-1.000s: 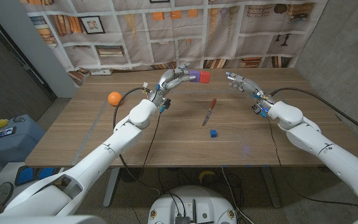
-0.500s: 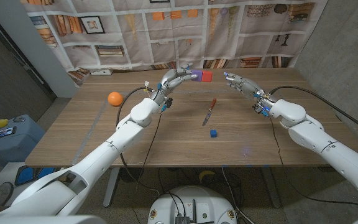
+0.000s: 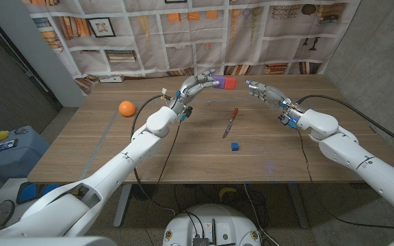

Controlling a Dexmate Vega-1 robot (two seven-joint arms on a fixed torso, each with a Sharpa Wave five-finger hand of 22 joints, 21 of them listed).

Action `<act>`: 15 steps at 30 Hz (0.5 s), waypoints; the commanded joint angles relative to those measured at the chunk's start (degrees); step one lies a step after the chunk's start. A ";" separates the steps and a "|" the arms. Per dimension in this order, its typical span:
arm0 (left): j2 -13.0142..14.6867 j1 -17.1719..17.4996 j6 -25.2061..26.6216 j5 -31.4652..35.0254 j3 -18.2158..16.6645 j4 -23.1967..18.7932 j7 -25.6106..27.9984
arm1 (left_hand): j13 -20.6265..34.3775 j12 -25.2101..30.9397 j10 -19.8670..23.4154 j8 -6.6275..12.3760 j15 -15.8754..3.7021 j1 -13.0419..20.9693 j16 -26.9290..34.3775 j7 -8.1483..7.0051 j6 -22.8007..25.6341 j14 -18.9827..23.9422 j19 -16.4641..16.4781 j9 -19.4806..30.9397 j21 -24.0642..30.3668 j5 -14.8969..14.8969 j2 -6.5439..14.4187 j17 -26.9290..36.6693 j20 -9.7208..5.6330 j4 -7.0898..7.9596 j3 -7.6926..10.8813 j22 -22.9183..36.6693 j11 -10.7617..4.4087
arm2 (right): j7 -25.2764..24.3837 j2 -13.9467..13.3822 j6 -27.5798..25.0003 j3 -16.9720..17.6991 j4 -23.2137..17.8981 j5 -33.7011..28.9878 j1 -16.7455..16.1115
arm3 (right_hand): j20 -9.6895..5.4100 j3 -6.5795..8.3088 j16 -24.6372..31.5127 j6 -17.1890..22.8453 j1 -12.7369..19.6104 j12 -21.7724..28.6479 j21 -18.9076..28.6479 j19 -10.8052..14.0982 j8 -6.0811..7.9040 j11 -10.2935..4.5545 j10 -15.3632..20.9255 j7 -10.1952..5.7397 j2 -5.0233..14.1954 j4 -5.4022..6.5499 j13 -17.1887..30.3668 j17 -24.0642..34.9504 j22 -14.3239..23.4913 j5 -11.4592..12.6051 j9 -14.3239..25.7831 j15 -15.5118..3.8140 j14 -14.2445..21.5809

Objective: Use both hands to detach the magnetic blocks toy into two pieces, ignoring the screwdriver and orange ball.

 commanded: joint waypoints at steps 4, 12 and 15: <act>-1.09 -1.37 -0.07 -0.75 0.66 2.15 -1.30 | 0.18 -0.05 -0.25 0.31 -0.74 3.55 0.20 -5.60 6.07 0.11 -0.18 0.84 -0.03 0.20 4.28 0.13 0.17 -0.01 -0.17 0.20 -0.05 | -4.64 0.55 -1.95 0.31 -3.55 -1.47 -1.85 | 1.21 0.64 0.21 0.33 1.04 0.36 0.12 -1.36 0.78 0.50 -9.25 0.66 0.08 0.00 0.25 0.30 0.33 0.88 0.44 0.52 -8.74; -1.34 -1.85 -0.15 -1.00 0.91 3.02 -2.00 | 0.18 -0.04 -0.22 0.30 -0.83 3.55 0.23 -5.60 6.29 0.21 -0.12 0.87 0.01 0.21 4.34 0.13 0.21 -0.04 -0.29 0.20 -0.12 | -4.61 1.04 -2.88 -0.25 -4.15 -1.50 -1.41 | 2.11 0.84 0.26 1.02 1.30 0.69 0.18 -2.17 1.25 0.94 -9.54 0.78 0.19 -0.01 0.29 0.39 0.33 1.35 0.69 0.58 -9.32; -1.38 -1.92 -0.10 -1.03 0.99 3.13 -2.12 | 0.18 -0.04 -0.24 0.32 -0.82 3.57 0.22 -5.57 6.44 0.21 -0.14 0.88 0.00 0.21 4.35 0.13 0.26 -0.06 -0.33 0.20 -0.15 | -4.77 1.11 -3.38 -0.42 -4.52 -1.67 -1.25 | 2.21 0.85 0.29 1.04 1.29 0.79 0.24 -2.15 1.28 0.88 -9.42 0.76 0.18 0.01 0.29 0.41 0.33 1.39 0.73 0.59 -9.37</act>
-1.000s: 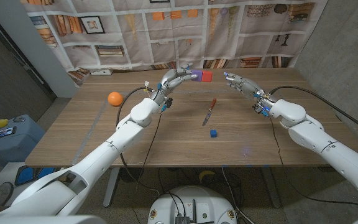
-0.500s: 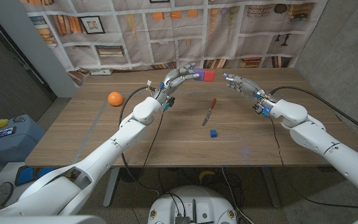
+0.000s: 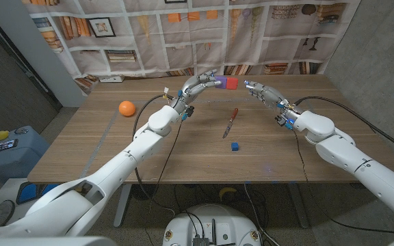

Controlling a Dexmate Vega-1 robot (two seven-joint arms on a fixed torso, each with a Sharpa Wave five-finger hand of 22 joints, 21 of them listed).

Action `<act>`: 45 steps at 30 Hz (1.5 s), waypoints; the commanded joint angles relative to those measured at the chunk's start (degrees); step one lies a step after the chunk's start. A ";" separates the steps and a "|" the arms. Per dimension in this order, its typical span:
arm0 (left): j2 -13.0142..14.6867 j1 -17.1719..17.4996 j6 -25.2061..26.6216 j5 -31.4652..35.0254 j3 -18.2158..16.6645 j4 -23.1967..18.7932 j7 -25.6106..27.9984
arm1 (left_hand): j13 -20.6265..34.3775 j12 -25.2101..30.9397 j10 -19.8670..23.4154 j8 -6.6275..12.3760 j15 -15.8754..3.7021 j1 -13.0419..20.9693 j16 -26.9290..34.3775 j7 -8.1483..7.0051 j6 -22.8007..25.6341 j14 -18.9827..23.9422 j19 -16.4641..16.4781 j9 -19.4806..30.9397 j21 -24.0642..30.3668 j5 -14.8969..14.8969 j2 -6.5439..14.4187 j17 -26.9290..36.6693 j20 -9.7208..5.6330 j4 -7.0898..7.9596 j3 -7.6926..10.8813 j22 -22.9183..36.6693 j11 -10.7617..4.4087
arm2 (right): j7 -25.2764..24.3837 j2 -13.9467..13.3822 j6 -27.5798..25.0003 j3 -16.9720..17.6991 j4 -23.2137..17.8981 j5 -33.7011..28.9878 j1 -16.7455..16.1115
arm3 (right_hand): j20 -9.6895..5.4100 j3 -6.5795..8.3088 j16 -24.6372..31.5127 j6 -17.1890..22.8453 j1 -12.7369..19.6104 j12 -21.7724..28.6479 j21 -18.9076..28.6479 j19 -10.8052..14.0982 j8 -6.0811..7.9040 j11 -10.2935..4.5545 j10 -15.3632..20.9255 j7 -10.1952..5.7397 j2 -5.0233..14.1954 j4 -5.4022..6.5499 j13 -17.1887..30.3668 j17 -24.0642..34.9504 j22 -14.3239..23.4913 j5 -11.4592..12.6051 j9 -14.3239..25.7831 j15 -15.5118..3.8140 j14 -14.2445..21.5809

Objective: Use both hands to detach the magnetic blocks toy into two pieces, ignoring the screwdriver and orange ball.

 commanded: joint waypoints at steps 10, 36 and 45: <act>-0.44 -0.73 0.47 -0.21 0.55 0.96 -0.66 | 0.18 -0.04 -0.24 0.18 -0.80 3.63 0.20 -5.73 6.39 0.21 -0.11 0.91 0.03 0.23 4.42 0.13 0.31 -0.02 -0.25 0.20 -0.06 | -2.57 0.00 -3.28 -0.94 -3.85 -1.91 0.03 | 0.64 0.20 0.42 -0.08 0.01 0.41 0.50 -0.08 0.17 0.47 -9.36 0.13 0.17 0.26 0.31 0.21 0.34 0.47 0.32 0.53 -9.30; 0.19 0.06 1.70 0.48 0.83 -0.84 0.24 | 0.18 0.00 -0.10 0.19 -0.78 3.92 0.22 -5.84 7.04 0.43 -0.09 1.04 0.05 0.28 4.56 0.12 0.48 -0.16 -0.54 0.20 0.01 | -10.70 -2.47 -11.16 0.15 -13.45 -5.62 -3.10 | 0.21 -0.44 1.50 2.47 -2.28 1.46 1.52 2.89 1.56 0.65 -8.35 2.86 0.28 1.12 0.31 0.61 0.33 0.07 1.27 0.50 -7.89; 0.10 0.15 1.72 0.48 0.89 -1.07 0.30 | 0.18 0.01 -0.07 0.32 -0.69 4.09 0.22 -5.94 7.36 0.47 -0.08 1.18 0.06 0.30 4.57 0.12 0.50 -0.22 -0.62 0.21 -0.07 | -11.50 -2.44 -11.46 0.31 -13.84 -5.94 -3.48 | -0.50 0.49 1.81 4.89 -1.15 1.87 1.59 3.99 2.79 0.58 -7.42 3.44 1.67 0.65 0.30 0.68 0.30 0.47 1.81 0.38 -7.10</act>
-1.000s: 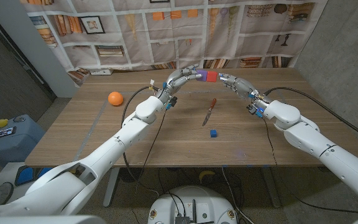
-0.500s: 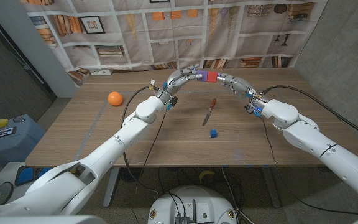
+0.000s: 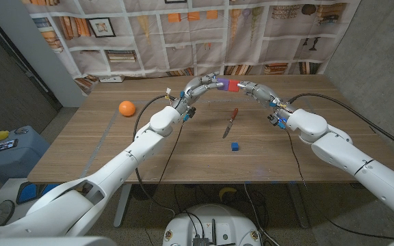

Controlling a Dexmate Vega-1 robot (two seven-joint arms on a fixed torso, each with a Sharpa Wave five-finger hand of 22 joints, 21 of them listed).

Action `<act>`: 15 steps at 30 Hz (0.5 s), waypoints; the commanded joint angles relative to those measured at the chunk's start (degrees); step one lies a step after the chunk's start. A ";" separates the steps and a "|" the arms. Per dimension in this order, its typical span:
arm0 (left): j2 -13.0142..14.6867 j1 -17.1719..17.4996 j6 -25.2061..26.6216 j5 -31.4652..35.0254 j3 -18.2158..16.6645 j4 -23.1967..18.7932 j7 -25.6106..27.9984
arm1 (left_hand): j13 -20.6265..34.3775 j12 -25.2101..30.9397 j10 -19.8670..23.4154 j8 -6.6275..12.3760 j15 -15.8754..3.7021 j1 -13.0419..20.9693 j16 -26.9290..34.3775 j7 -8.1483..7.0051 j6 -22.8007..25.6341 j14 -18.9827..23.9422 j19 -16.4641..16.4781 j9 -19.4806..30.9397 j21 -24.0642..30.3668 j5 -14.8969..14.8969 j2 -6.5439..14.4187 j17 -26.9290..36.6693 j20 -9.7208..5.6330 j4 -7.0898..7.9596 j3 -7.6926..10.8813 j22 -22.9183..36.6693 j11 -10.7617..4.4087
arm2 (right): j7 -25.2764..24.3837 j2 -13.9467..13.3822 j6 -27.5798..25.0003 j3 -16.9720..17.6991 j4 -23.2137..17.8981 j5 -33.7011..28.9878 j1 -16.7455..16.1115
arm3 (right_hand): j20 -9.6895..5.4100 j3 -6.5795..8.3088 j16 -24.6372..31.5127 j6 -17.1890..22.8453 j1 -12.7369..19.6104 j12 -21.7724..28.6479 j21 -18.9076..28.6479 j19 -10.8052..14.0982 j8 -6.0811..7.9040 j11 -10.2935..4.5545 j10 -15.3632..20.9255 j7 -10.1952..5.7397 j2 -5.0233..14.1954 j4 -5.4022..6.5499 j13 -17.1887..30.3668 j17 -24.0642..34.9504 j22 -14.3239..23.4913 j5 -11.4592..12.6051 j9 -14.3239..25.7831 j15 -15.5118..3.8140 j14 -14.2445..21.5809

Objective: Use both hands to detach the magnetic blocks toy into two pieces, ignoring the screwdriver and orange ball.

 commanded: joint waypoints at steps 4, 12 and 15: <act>0.01 0.27 0.21 0.07 0.19 -0.51 0.06 | 0.18 -0.02 -0.13 0.66 -0.72 4.47 0.16 -6.27 7.18 0.44 0.12 1.34 0.06 0.29 4.29 0.13 0.26 -0.01 -0.11 0.21 -0.13 | -2.53 -0.02 -1.45 0.38 -1.69 -1.06 -0.90 | -0.31 1.17 0.57 1.78 1.09 0.70 0.33 1.31 1.05 0.22 -7.45 0.14 1.61 -0.38 0.19 0.16 0.16 0.46 0.60 0.36 -6.84; -0.12 0.29 0.13 0.07 0.25 -0.44 0.09 | 0.18 -0.01 -0.08 0.86 -0.75 4.57 0.16 -6.40 7.38 0.46 0.08 1.62 0.05 0.30 4.31 0.13 0.30 0.00 -0.21 0.21 -0.11 | -2.82 0.02 -1.88 0.42 -1.78 -1.03 -1.02 | -0.94 2.17 0.71 3.88 2.71 0.97 0.29 2.05 2.20 0.14 -6.69 0.05 2.83 -0.88 0.19 0.16 0.14 0.84 1.12 0.29 -6.26; -0.33 0.26 0.07 -0.13 0.29 -0.22 -0.04 | 0.19 -0.04 -0.14 0.98 -0.72 4.62 0.16 -6.40 7.48 0.47 0.09 1.78 0.06 0.30 4.31 0.13 0.34 0.00 -0.25 0.22 -0.09 | -3.02 0.22 -1.79 0.50 -1.63 -0.88 -1.11 | -1.16 2.48 0.76 4.68 3.28 1.08 0.32 2.43 2.63 0.07 -6.36 0.16 3.15 -1.03 0.20 0.16 0.14 0.95 1.31 0.29 -6.05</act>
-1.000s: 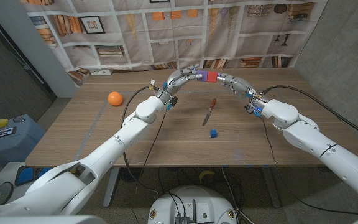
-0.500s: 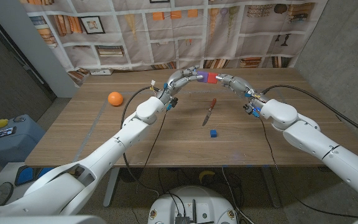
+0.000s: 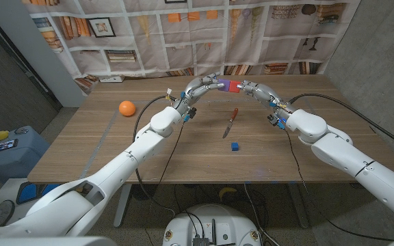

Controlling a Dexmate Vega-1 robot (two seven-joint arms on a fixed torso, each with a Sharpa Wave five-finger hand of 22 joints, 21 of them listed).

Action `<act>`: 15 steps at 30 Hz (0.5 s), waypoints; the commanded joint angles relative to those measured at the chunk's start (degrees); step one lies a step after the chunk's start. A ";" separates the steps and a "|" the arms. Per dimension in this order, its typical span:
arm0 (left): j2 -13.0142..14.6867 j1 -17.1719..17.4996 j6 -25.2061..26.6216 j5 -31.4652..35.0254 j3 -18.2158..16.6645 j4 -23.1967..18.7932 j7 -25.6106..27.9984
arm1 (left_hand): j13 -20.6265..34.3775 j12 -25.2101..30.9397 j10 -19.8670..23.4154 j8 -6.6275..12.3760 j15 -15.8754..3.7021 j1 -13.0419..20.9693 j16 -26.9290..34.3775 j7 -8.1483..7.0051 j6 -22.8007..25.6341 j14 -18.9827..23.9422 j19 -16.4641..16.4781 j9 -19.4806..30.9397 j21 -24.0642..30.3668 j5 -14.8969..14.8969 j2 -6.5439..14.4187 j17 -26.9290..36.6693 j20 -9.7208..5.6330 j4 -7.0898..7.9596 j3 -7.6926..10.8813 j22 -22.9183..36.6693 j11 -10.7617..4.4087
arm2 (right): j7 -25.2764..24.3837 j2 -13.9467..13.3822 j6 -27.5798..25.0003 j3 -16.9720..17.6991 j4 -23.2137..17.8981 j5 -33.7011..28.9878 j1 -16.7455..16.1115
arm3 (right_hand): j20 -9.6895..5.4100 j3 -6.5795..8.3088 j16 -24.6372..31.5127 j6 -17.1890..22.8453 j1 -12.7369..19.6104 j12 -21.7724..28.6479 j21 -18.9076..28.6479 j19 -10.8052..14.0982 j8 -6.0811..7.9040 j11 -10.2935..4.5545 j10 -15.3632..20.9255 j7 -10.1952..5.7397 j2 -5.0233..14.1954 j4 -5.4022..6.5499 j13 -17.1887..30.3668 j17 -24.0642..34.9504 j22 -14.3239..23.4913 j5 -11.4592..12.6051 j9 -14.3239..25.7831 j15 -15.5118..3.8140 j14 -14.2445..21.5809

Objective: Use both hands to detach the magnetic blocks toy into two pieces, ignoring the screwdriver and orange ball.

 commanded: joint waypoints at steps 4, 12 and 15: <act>-0.66 -0.02 -0.33 -0.35 0.25 0.60 -0.25 | 0.19 -0.03 -0.12 1.05 -0.74 4.67 0.15 -6.73 7.24 0.48 0.11 1.93 0.07 0.31 4.33 0.13 0.35 0.00 -0.28 0.22 -0.01 | -0.26 0.42 -0.22 0.17 0.20 0.53 -0.20 | -0.42 1.21 0.52 2.32 1.70 0.70 0.41 1.33 1.28 -0.02 -6.07 -0.24 1.19 -0.25 0.20 0.16 0.13 0.45 0.73 0.23 -5.31; -0.93 -0.15 -0.69 -0.22 0.39 0.95 -0.29 | 0.19 -0.03 -0.10 1.26 -0.76 4.76 0.15 -6.69 7.25 0.49 0.09 2.31 0.07 0.31 4.36 0.13 0.35 0.01 -0.36 0.22 -0.06 | -0.55 0.30 -0.32 0.09 -0.09 0.03 -0.13 | -0.47 1.53 0.50 3.49 2.39 0.68 0.29 1.51 1.93 0.15 -6.01 -0.11 1.47 -0.33 0.21 0.16 0.13 0.53 1.07 0.34 -5.15; -0.82 0.01 -0.31 -0.30 0.29 0.55 -0.08 | 0.19 -0.03 -0.12 1.37 -0.74 4.79 0.15 -6.65 7.29 0.50 0.10 2.47 0.07 0.31 4.37 0.13 0.35 0.02 -0.40 0.22 0.04 | -0.86 0.30 -0.41 0.06 -0.39 -0.27 -0.18 | -0.50 1.60 0.50 3.70 2.58 0.72 0.28 1.62 2.09 0.22 -5.86 0.04 1.48 -0.37 0.22 0.16 0.13 0.54 1.18 0.34 -5.09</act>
